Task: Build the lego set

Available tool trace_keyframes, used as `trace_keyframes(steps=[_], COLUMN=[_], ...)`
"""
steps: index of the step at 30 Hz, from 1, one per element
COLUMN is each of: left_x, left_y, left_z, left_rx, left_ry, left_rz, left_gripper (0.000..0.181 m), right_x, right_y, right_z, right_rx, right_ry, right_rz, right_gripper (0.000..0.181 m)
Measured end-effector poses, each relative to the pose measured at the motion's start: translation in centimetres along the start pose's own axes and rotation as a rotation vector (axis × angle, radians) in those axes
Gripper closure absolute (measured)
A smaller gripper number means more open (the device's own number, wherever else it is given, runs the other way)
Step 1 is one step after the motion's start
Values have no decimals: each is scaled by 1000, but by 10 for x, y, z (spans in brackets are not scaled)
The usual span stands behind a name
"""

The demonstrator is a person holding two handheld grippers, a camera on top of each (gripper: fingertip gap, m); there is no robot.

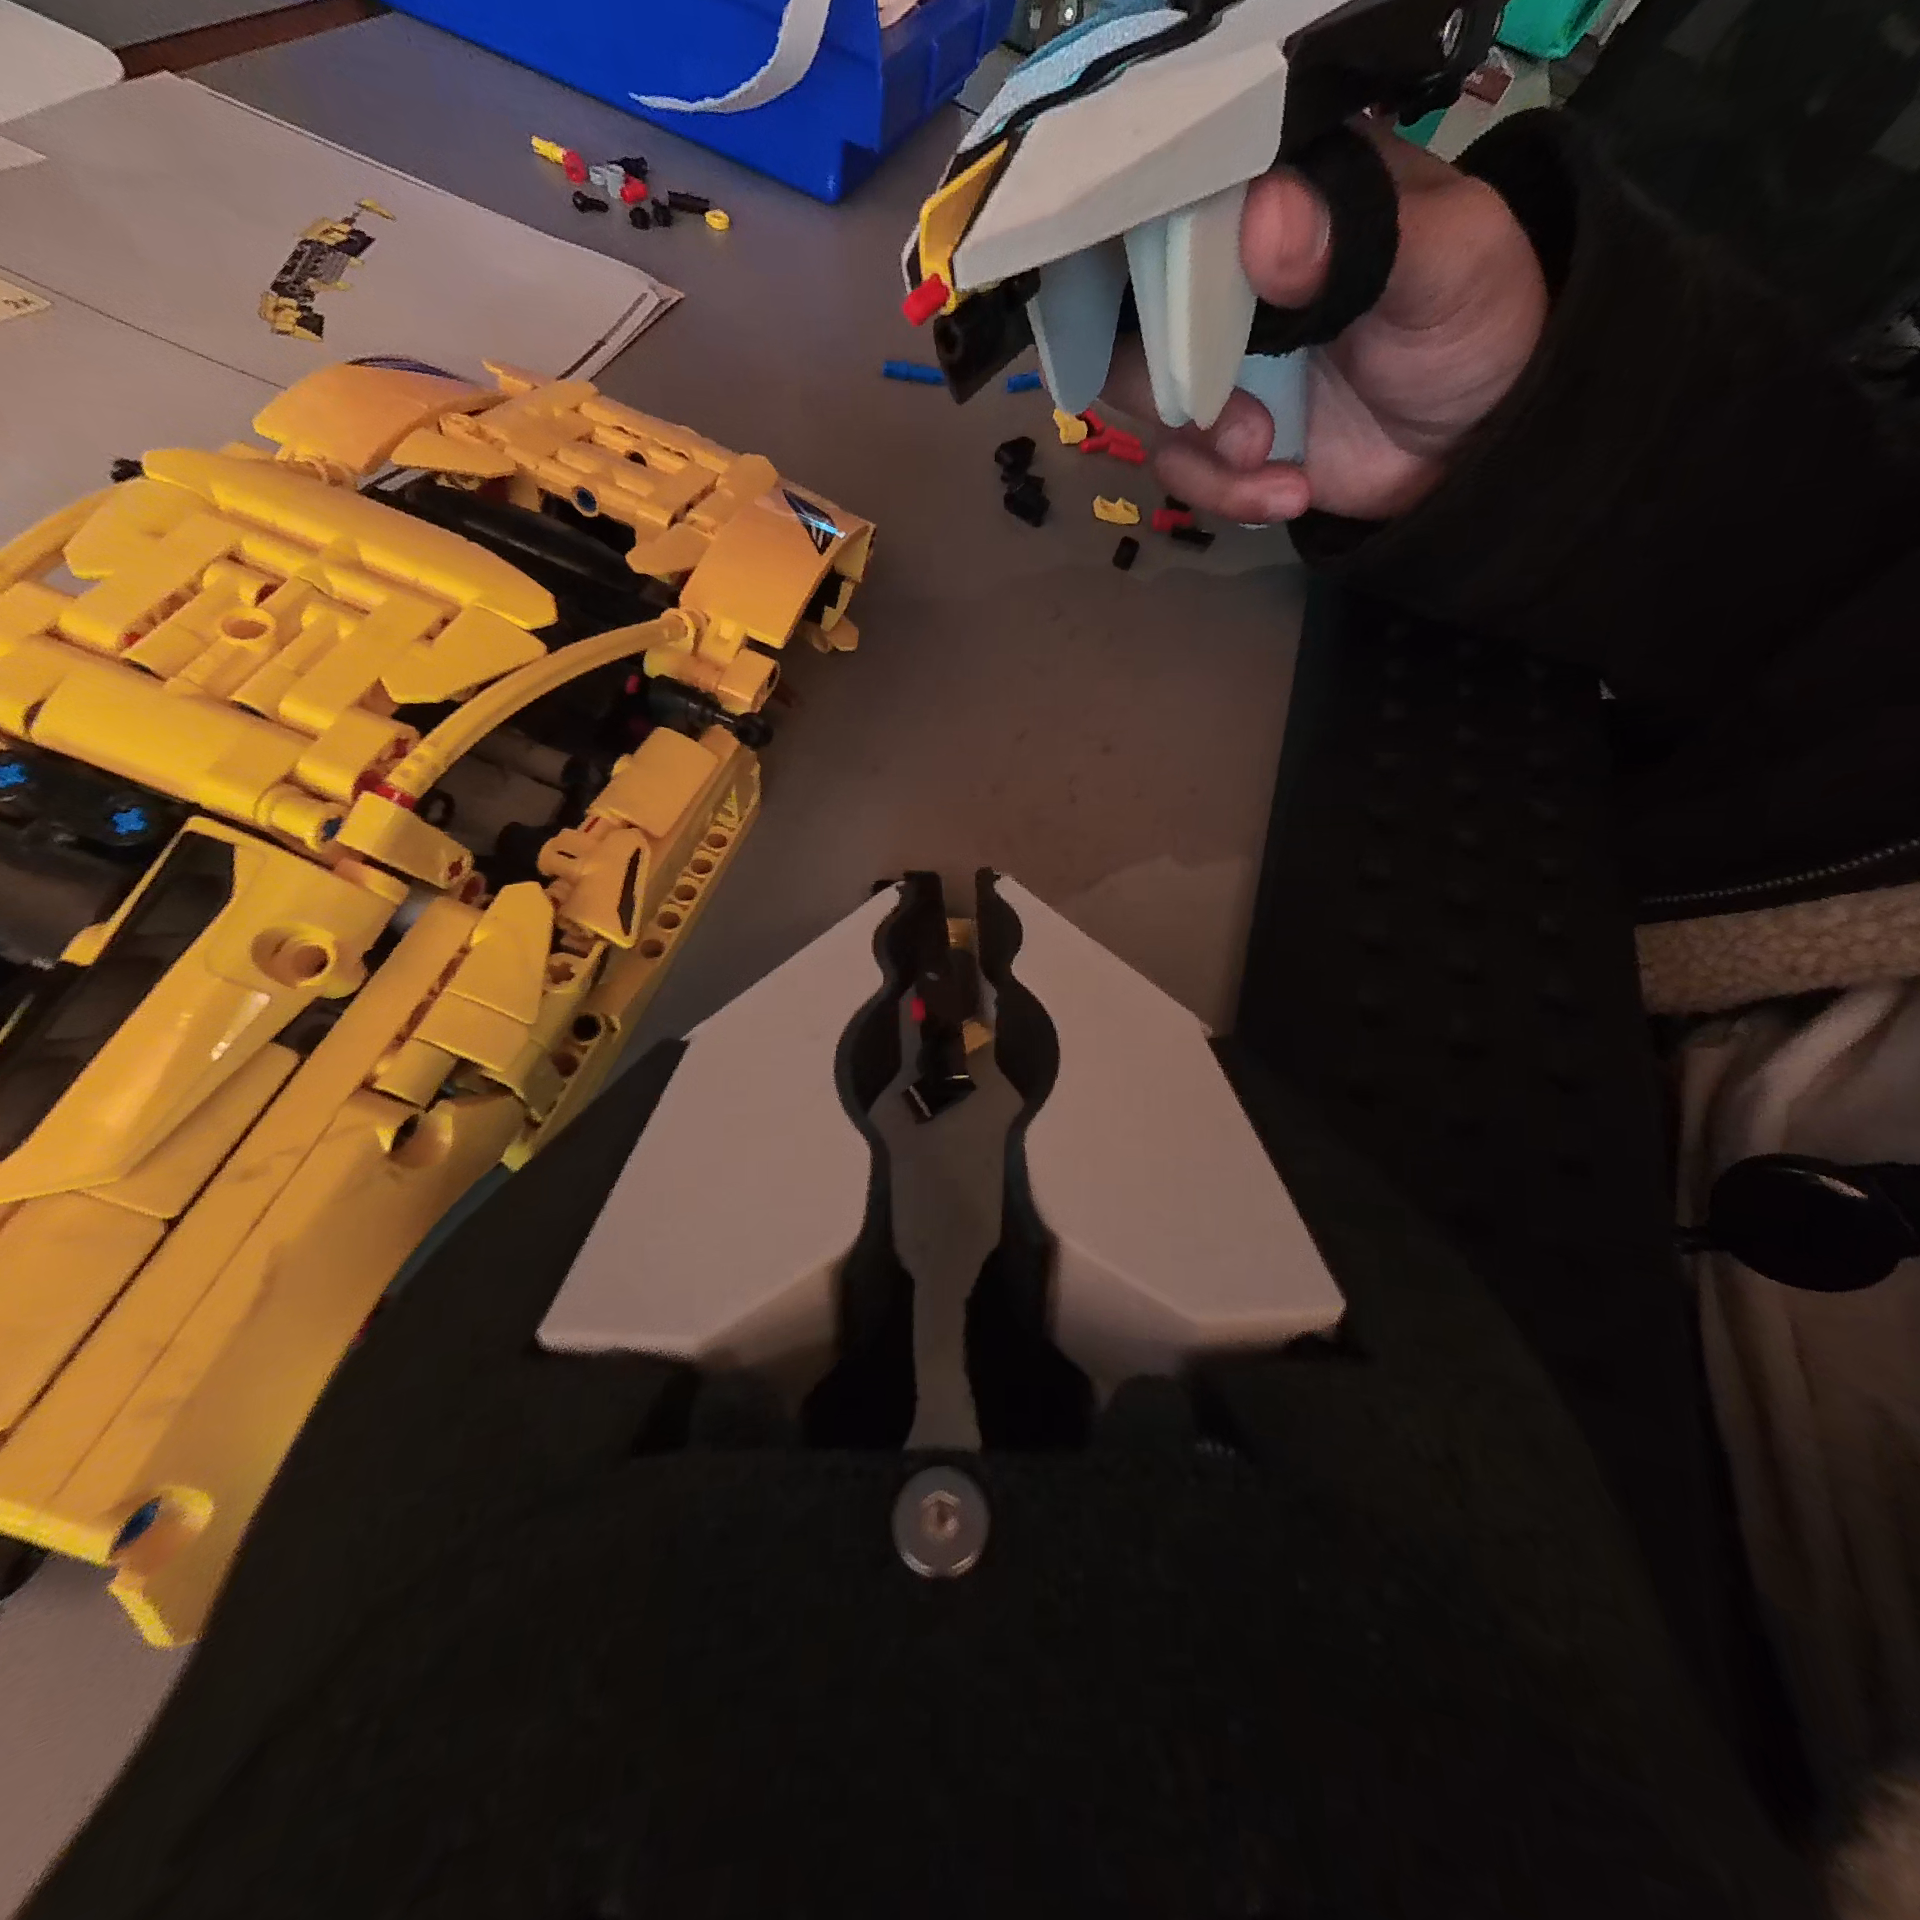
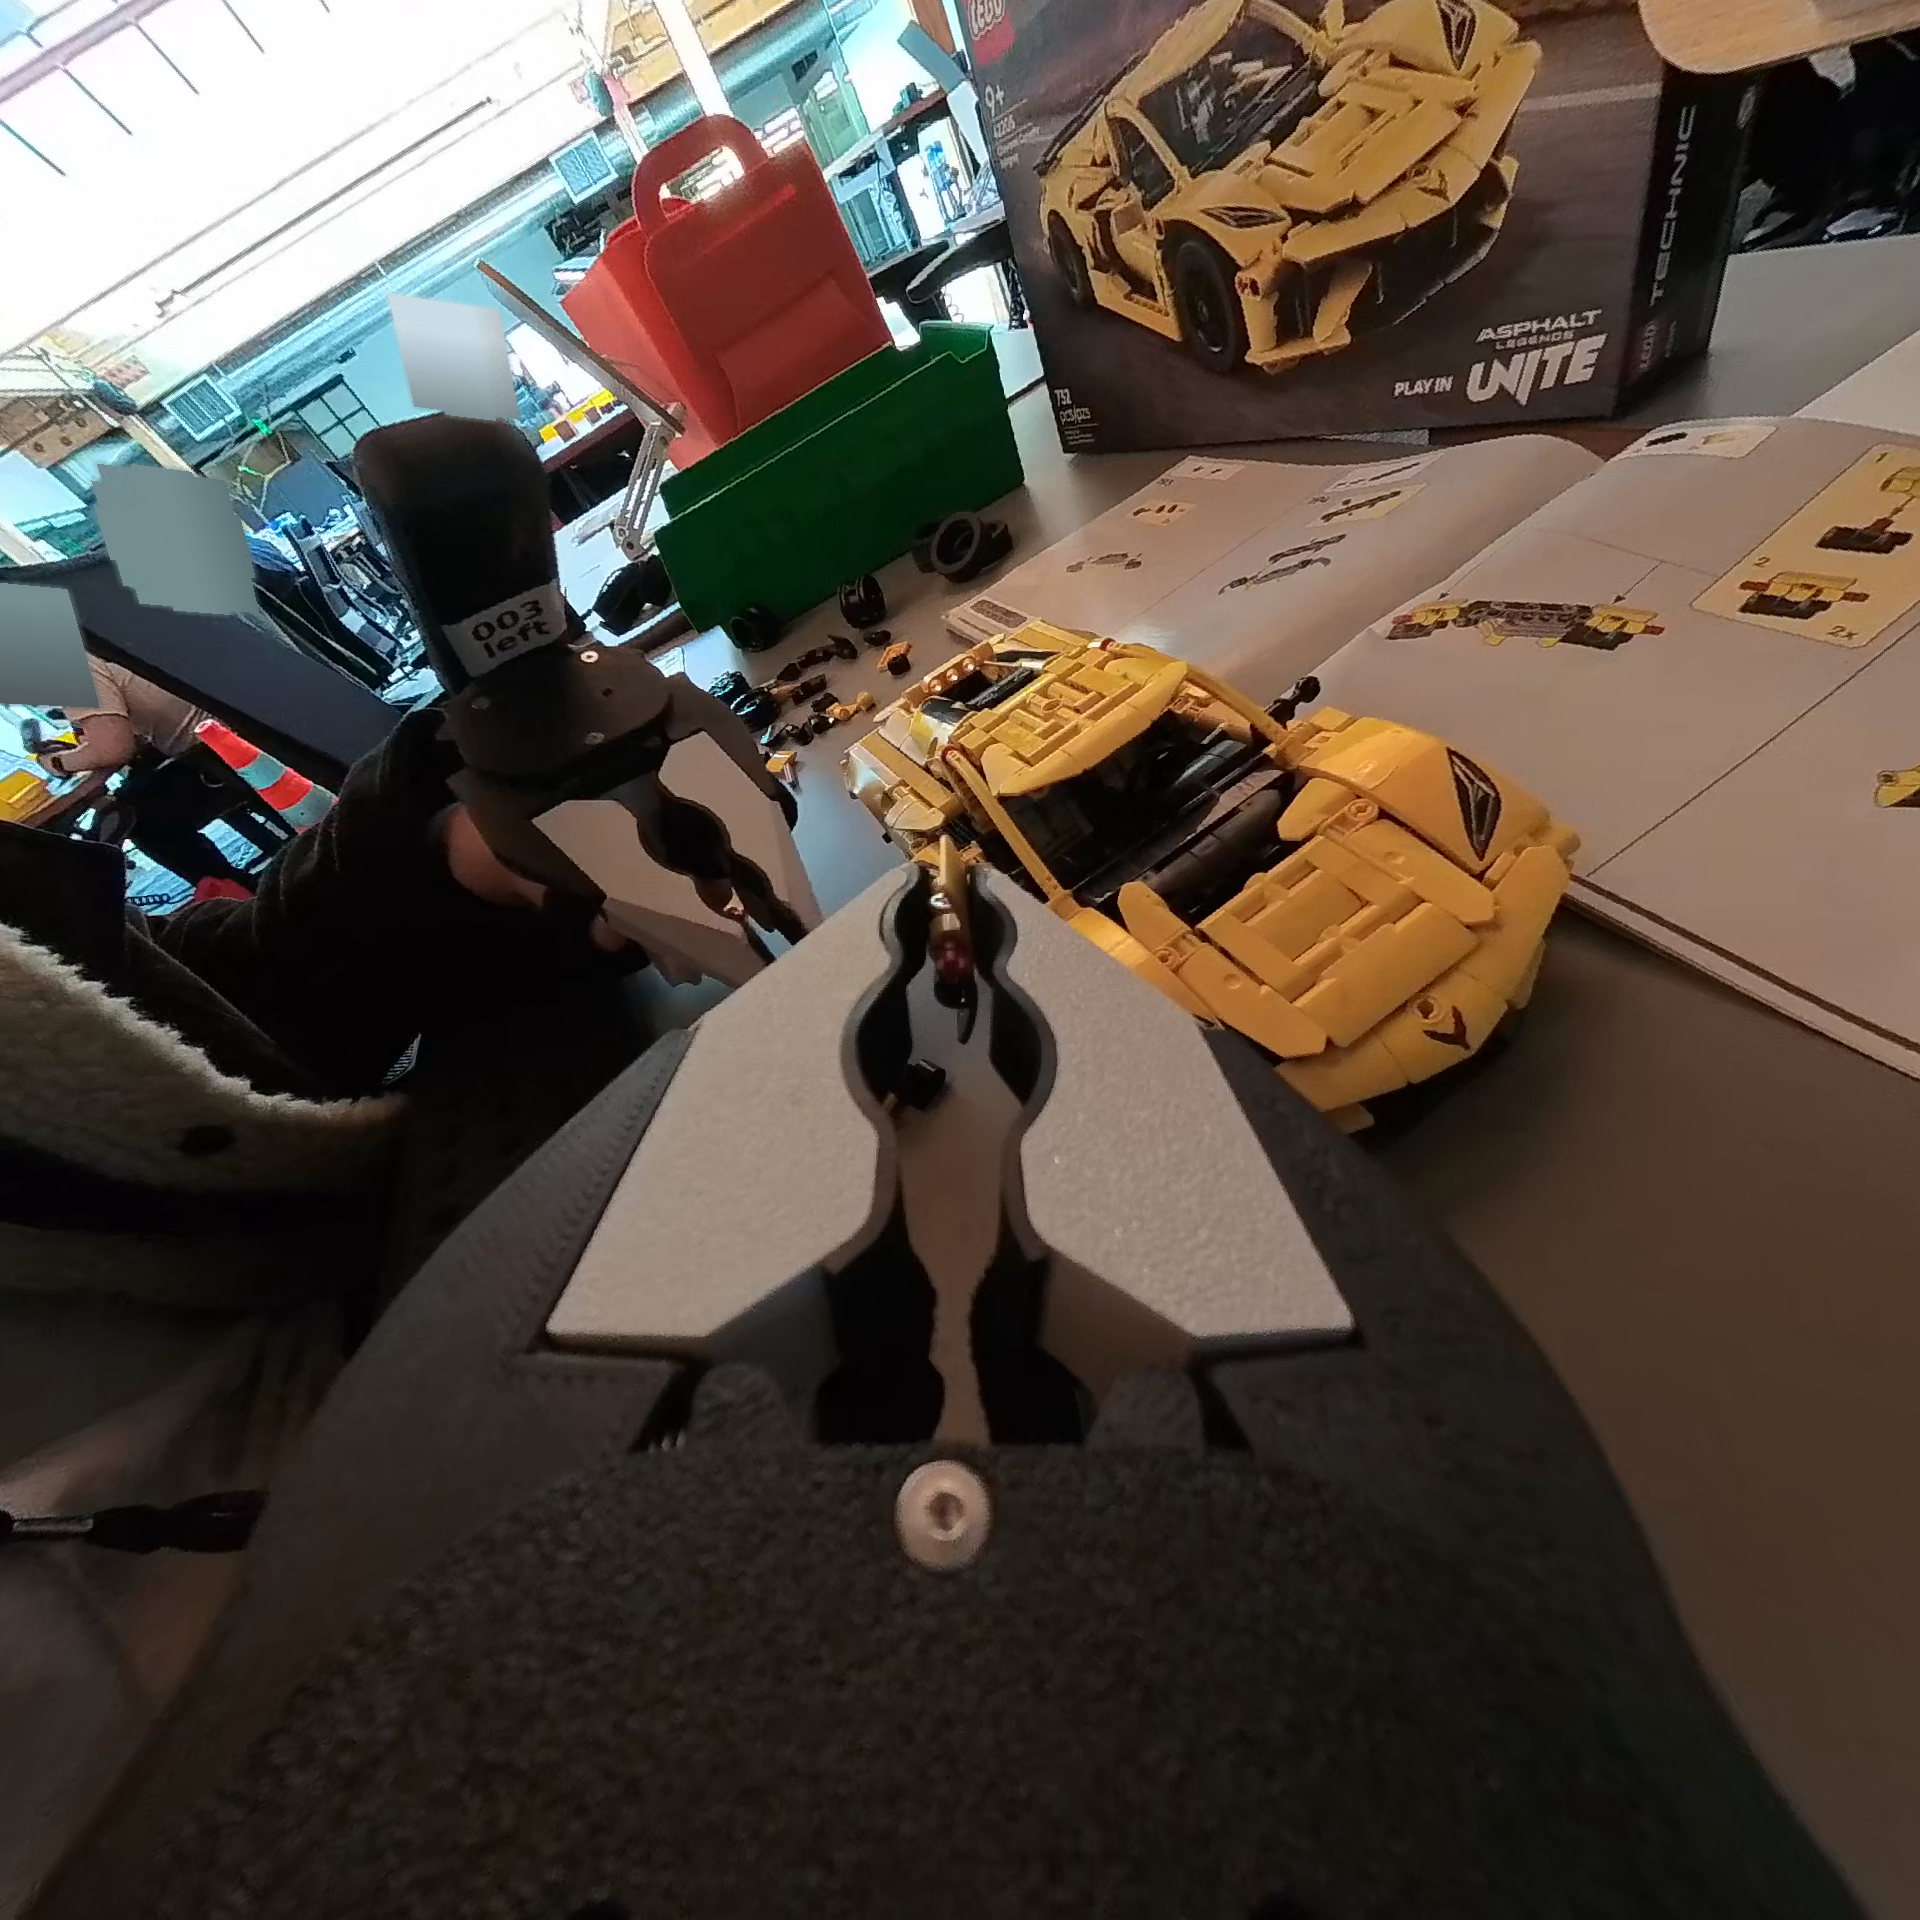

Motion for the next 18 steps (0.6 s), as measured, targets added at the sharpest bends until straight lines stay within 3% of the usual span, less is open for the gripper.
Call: trace_keyframes(steps=[9,18], left_x=[-4,5], left_y=[0,2], left_z=[-11,-5], left_rx=[-60,40], left_ry=[62,40], left_rz=[21,6], left_gripper=[172,171], right_x=[0,0], right_y=[0,0], right_z=[0,0], right_rx=[1,5], right_ry=[1,2], right_rz=[-2,-4], right_gripper=[176,176])
Point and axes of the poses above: each gripper's, where its closed fingertips meet, x out along the fingers, y out of its top, z = x × y across the jaws, the point moved 8 cm from there along -x, back along the fingers, and after that the axes turned 1 degree about x, right-handed, at the moved point
